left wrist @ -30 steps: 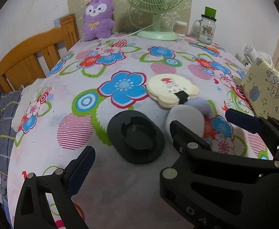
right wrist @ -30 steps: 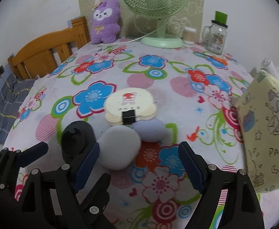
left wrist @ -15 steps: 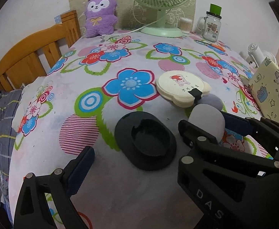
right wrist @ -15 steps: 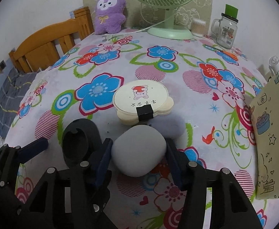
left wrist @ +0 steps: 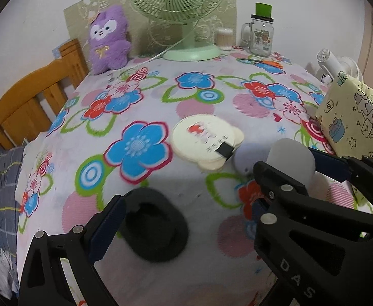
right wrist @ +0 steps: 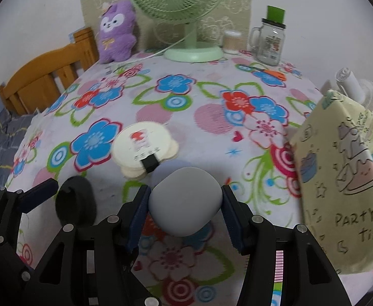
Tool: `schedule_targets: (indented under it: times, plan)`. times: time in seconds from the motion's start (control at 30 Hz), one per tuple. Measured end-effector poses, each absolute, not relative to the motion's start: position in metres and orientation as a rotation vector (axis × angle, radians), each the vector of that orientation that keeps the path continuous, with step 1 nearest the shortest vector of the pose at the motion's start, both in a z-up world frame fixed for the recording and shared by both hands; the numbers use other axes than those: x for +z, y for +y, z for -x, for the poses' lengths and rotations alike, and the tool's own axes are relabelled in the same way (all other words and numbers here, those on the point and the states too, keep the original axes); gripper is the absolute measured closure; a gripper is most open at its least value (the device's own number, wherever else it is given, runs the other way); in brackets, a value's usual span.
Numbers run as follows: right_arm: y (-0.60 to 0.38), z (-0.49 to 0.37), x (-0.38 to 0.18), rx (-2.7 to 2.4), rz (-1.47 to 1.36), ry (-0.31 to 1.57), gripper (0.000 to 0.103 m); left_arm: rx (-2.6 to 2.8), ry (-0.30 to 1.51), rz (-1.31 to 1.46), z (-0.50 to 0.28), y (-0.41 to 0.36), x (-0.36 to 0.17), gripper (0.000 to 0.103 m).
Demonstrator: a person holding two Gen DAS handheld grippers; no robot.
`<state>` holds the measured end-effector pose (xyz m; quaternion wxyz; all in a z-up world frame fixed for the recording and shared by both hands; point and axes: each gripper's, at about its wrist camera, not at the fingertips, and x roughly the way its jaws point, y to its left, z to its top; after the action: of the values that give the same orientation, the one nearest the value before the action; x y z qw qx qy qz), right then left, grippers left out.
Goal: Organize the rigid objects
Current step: 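Close right tool on the white round case while left tool closes on the lavender case, then lift the white case with right tool while left tool lifts the lavender case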
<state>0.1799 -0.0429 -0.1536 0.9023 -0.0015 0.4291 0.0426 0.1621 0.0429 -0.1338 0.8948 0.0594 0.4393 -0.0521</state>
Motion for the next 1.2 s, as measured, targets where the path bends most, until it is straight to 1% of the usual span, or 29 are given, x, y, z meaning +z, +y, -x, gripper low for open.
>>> schedule_targets:
  times: [0.2, 0.4, 0.47, 0.5, 0.6, 0.7, 0.8, 0.83, 0.87, 1.2]
  plan:
    - [-0.061, -0.19, -0.154, 0.055, -0.016, 0.898, 0.045, -0.137, 0.928, -0.125, -0.174, 0.027, -0.135, 0.004]
    - [-0.073, -0.204, -0.162, 0.052, -0.043, 0.932, 0.045, -0.168, 0.968, -0.094, -0.188, 0.018, -0.142, 0.011]
    - [-0.075, -0.207, -0.164, 0.051, -0.049, 0.94, 0.045, -0.173, 0.979, -0.082, -0.192, 0.016, -0.145, 0.015]
    - [-0.077, -0.208, -0.165, 0.05, -0.053, 0.942, 0.045, -0.17, 0.979, -0.078, -0.194, 0.014, -0.146, 0.015]
    - [-0.081, -0.213, -0.167, 0.052, -0.075, 0.945, 0.045, -0.167, 0.966, -0.07, -0.197, 0.01, -0.146, 0.02]
    - [-0.085, -0.216, -0.167, 0.047, -0.083, 0.939, 0.045, -0.164, 0.955, -0.059, -0.199, 0.008, -0.145, 0.028]
    - [-0.087, -0.217, -0.165, 0.043, -0.079, 0.926, 0.045, -0.175, 0.937, -0.054, -0.199, 0.006, -0.143, 0.05]
    - [-0.087, -0.217, -0.165, 0.043, -0.083, 0.925, 0.045, -0.187, 0.934, -0.053, -0.199, 0.005, -0.142, 0.059]
    - [-0.087, -0.217, -0.165, 0.046, -0.085, 0.926, 0.045, -0.193, 0.934, -0.051, -0.199, 0.005, -0.142, 0.064]
    - [-0.085, -0.209, -0.16, 0.054, -0.076, 0.91, 0.045, -0.207, 0.918, -0.05, -0.191, 0.006, -0.138, 0.065]
